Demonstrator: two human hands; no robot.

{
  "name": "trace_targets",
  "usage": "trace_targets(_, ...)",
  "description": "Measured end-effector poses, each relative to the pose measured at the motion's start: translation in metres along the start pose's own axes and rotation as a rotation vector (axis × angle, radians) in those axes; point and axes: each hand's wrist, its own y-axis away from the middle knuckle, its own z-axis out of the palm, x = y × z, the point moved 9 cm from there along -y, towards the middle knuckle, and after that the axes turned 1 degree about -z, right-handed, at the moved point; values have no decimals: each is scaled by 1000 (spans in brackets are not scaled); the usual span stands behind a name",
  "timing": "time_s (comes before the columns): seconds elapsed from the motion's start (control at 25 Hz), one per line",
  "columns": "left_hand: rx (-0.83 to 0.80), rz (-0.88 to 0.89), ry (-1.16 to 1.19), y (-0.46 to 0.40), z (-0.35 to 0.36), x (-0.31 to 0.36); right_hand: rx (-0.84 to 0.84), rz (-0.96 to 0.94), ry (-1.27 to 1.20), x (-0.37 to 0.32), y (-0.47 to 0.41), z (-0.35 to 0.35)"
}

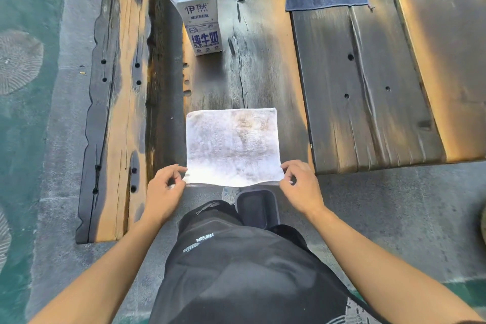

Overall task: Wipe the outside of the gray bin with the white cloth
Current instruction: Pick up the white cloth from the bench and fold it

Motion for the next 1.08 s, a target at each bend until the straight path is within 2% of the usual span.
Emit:
trace_targets(0.12, 37, -134, 201, -23, -4, -3, 32, 110, -194, -2, -21, 0)
trace_targets(0.24, 99, -105, 231, -55, -13, 7, 122, 137, -284, -10, -52, -9)
trace_targets(0.36, 74, -128, 245, -91, -12, 10, 178, 156, -335, -14, -84, -12)
trace_targets(0.52, 8, -186, 315, -135, -6, 11, 221, 230, -328, -9, -122, -14)
trace_targets(0.68, -21, -219, 270, -167, -2, 15, 251, 285, -302, -6, -153, -14)
trace_targets(1.08, -16, -185, 204, -192, 2, 15, 304, 312, -159, -20, -175, -14)
